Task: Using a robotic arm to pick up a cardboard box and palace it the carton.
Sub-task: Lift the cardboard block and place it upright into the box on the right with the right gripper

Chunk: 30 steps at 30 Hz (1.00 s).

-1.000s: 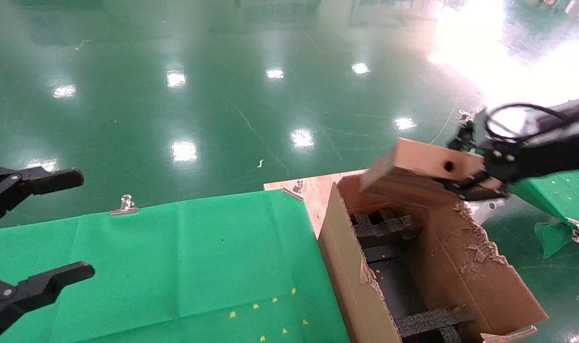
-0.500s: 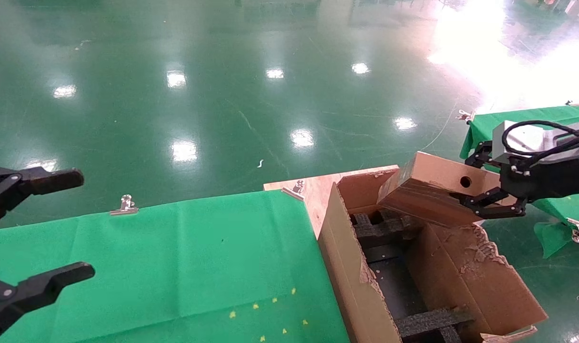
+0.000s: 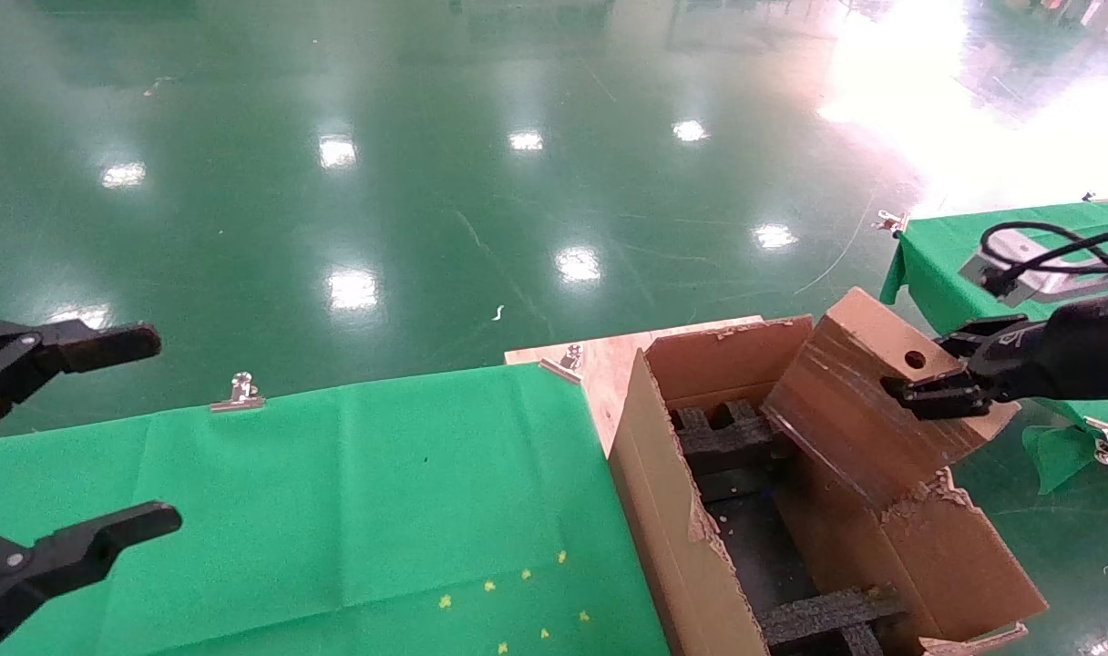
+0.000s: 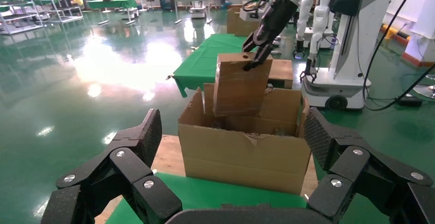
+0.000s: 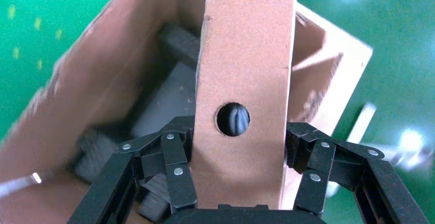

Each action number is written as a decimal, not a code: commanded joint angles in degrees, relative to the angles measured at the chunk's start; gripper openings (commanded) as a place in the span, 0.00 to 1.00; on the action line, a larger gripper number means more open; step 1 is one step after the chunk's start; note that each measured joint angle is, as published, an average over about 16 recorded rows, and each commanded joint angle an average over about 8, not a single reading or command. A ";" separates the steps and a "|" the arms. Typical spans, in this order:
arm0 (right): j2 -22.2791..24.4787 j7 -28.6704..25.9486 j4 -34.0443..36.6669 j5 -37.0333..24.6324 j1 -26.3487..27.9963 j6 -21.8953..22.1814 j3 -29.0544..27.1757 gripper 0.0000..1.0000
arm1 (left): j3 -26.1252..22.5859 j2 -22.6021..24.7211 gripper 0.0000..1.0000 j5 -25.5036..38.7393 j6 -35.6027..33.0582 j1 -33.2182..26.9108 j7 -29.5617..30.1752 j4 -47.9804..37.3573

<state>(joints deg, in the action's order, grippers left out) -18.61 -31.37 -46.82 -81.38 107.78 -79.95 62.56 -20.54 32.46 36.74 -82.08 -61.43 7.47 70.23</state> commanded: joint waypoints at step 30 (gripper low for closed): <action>2.58 -21.93 -1.12 0.40 -7.71 8.84 2.84 0.00 | 0.00 -0.01 1.00 -0.01 0.03 0.02 0.00 -0.01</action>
<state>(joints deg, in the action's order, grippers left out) -16.17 -53.24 -47.70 -80.61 99.94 -71.04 65.35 -20.53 32.45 36.74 -82.05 -61.42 7.47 70.22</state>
